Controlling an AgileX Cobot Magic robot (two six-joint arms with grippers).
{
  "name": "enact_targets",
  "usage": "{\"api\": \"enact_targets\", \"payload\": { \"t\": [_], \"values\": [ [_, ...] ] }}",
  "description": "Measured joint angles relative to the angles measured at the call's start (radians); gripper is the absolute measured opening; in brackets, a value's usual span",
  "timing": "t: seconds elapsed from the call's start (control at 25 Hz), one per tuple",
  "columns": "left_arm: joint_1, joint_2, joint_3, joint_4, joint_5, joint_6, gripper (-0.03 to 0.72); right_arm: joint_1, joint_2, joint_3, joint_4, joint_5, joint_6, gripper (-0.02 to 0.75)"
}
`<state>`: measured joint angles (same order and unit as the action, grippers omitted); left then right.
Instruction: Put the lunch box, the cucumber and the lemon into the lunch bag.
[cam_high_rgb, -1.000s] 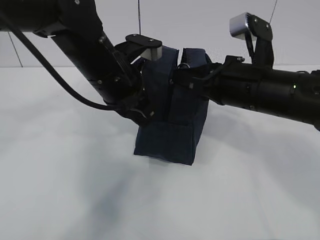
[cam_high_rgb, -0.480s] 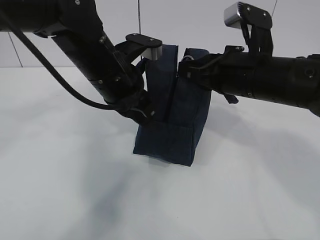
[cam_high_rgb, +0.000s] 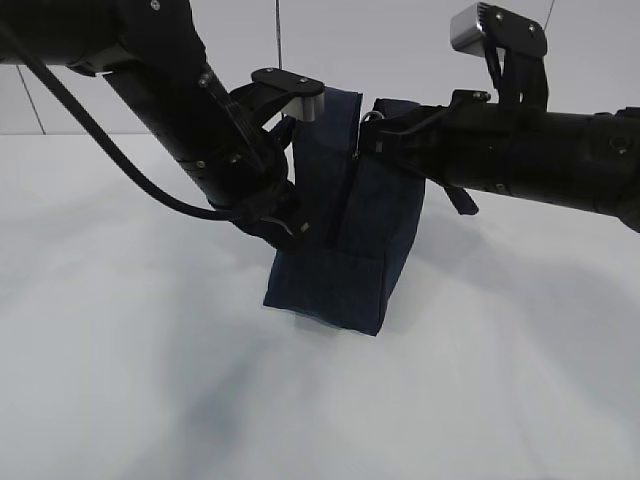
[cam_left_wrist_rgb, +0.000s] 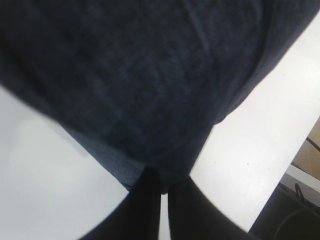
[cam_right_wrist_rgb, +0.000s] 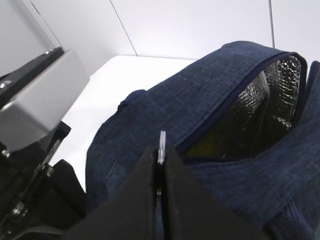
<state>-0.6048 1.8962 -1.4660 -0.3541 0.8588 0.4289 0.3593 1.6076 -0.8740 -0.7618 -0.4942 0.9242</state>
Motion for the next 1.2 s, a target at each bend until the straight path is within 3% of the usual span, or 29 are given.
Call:
{"api": "enact_targets", "payload": {
  "t": [0.8, 1.2],
  "values": [
    [0.000, 0.000, 0.000, 0.000, 0.002, 0.000, -0.010, 0.000, 0.000, -0.034, -0.021, 0.031, -0.019, 0.000],
    [0.000, 0.001, 0.047, -0.020, -0.016, 0.000, -0.010, 0.000, 0.000, -0.034, 0.073, 0.040, -0.103, 0.000]
  ]
}}
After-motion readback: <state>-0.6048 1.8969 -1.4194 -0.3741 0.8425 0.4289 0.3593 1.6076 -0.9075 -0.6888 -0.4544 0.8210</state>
